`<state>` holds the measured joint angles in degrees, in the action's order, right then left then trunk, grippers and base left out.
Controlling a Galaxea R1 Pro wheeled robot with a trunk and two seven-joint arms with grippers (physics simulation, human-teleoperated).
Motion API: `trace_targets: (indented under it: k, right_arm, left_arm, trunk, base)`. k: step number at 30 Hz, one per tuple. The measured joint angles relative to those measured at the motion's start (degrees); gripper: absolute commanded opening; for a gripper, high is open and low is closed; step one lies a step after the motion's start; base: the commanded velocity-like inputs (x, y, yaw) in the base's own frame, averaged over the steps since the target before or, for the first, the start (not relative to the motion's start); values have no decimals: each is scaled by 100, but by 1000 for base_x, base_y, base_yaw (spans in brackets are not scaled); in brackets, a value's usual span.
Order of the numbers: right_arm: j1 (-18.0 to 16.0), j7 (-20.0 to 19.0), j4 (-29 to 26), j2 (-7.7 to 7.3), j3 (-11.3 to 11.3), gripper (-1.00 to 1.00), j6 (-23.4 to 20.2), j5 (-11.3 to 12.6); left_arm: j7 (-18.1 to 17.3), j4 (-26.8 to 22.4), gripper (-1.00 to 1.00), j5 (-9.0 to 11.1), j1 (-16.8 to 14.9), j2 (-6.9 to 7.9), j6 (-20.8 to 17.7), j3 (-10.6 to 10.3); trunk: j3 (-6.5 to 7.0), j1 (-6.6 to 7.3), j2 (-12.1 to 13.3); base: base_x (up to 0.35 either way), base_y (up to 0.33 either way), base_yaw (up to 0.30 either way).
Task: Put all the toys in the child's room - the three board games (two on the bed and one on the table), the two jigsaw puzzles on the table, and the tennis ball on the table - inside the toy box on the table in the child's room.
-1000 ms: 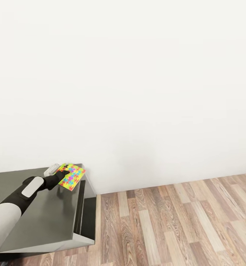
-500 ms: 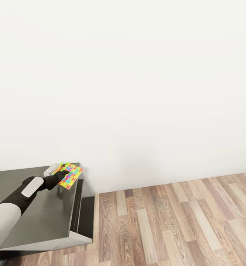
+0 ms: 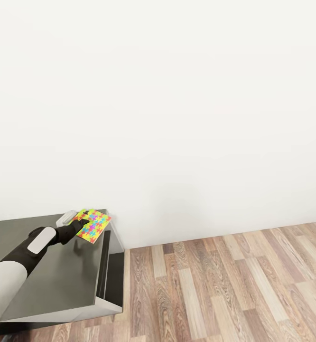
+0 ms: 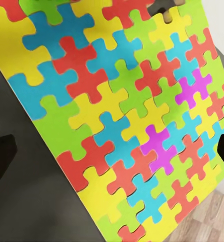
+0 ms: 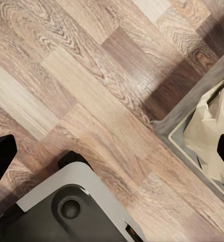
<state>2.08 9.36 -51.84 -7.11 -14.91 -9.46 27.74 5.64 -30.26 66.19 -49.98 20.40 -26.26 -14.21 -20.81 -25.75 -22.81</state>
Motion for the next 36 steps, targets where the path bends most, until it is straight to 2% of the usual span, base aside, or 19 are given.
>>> trace_targets:
  k: [14, 29, 36]
  right_arm:
    - [0, 0, 0, 0, 0, 100, 0, 0]
    - [0, 0, 0, 1, 0, 100, 0, -9]
    - [-1, -1, 2, 4, 1, 100, 1, -5]
  left_arm:
    - [-3, -2, 100, 8, 0, 107, -7, 0]
    - [1, 0, 100, -4, 0, 115, -9, -2]
    - [1, -2, 100, 9, 0, 114, -7, 0]
  trunk:
    - [0, 0, 0]
    - [0, 0, 0]
    - [0, 0, 0]
  base:
    - [56, 35, 0]
    - [46, 23, 0]
    - [3, 176, 0]
